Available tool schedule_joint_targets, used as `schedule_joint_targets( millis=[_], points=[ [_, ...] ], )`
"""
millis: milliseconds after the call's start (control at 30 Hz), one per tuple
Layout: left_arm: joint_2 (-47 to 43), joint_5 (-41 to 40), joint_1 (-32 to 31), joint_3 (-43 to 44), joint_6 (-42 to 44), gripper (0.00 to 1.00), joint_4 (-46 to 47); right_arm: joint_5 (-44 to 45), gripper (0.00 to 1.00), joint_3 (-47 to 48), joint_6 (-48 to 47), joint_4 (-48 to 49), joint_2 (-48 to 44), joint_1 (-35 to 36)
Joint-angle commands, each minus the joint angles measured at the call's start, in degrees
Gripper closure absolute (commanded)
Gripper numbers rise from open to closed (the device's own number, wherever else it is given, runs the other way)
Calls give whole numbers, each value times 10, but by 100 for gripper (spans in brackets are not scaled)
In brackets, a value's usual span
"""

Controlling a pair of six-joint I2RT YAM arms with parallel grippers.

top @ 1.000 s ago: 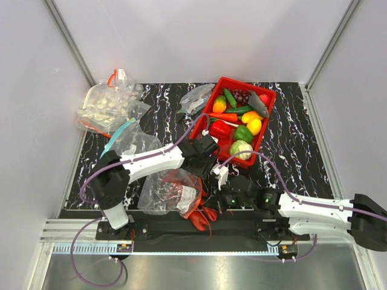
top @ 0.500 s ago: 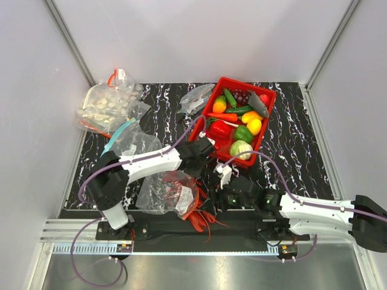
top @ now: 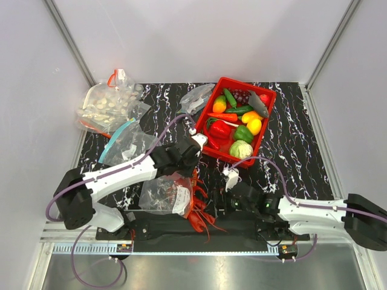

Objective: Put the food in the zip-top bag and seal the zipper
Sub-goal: Place the fake lobster in the zipper food storage bag.

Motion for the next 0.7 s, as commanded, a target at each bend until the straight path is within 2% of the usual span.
schedule_joint_targets(
  millis=[0,100,200,233,267,300,433,467,600,667],
  points=[
    [-36,17,2,-9,12,100,49,-35,0,5,2,80,40,3],
    [-52,26,2,-12,12,100,53,-72,3,14,-9,137,96,3],
    [-65,30,2,-14,13,100,53,-114,19,29,-22,195,156,3],
    [-70,29,2,-15,13,100,53,-123,32,33,-28,208,169,3],
    [-75,28,2,-15,14,100,53,-132,40,38,-32,231,193,3],
    [-78,26,2,-14,13,100,50,-146,61,50,-34,236,204,3],
    [-90,22,2,-7,15,100,40,-155,94,75,-48,232,230,3],
    [-99,22,2,-5,17,100,38,-156,99,81,-52,226,226,3],
    [-117,34,2,13,36,100,24,-150,100,126,-94,149,183,13],
    [-122,38,1,22,45,100,18,-125,100,148,-113,74,145,21]
  ],
)
